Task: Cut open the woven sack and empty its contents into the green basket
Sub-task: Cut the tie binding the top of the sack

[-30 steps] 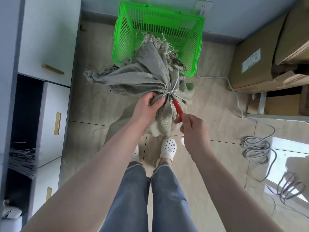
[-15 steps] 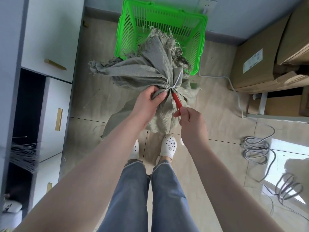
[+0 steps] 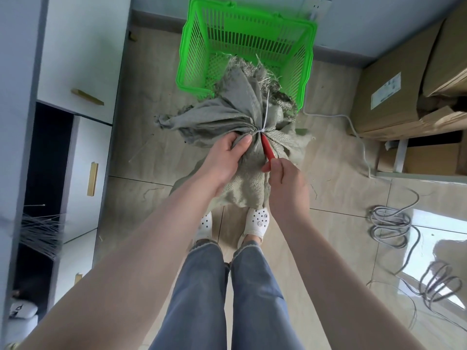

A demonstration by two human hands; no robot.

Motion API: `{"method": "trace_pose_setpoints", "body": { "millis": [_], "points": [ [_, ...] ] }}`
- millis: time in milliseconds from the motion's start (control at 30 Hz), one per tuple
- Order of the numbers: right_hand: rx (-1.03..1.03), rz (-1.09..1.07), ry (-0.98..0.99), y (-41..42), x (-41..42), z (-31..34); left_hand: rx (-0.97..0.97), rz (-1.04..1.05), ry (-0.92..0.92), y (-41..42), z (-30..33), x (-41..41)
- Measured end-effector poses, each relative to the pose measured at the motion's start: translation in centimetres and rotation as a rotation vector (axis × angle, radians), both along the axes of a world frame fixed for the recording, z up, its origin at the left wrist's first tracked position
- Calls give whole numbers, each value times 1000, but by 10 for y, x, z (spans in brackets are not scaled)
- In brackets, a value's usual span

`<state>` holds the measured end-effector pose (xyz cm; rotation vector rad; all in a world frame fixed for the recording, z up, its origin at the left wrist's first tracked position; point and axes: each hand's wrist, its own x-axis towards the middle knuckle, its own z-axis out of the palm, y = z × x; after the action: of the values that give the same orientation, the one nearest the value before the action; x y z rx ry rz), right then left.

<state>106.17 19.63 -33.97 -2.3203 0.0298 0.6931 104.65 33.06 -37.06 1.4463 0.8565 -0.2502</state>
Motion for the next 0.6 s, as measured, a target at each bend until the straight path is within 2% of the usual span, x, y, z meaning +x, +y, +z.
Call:
{"method": "trace_pose_setpoints", "body": {
  "millis": [67,267,400,600],
  "points": [
    [77,-74,51,1,-3,-1,-7,18,2,-2,1,0],
    [29,-38,92,-1,-5,2,-28,124,0,-13,0,-6],
    [99,-113,149,3,-7,3,-88,169,-9,-15,0,-5],
    [20,-16,41,5,-5,8,-31,108,-20,-9,6,-2]
  ]
}}
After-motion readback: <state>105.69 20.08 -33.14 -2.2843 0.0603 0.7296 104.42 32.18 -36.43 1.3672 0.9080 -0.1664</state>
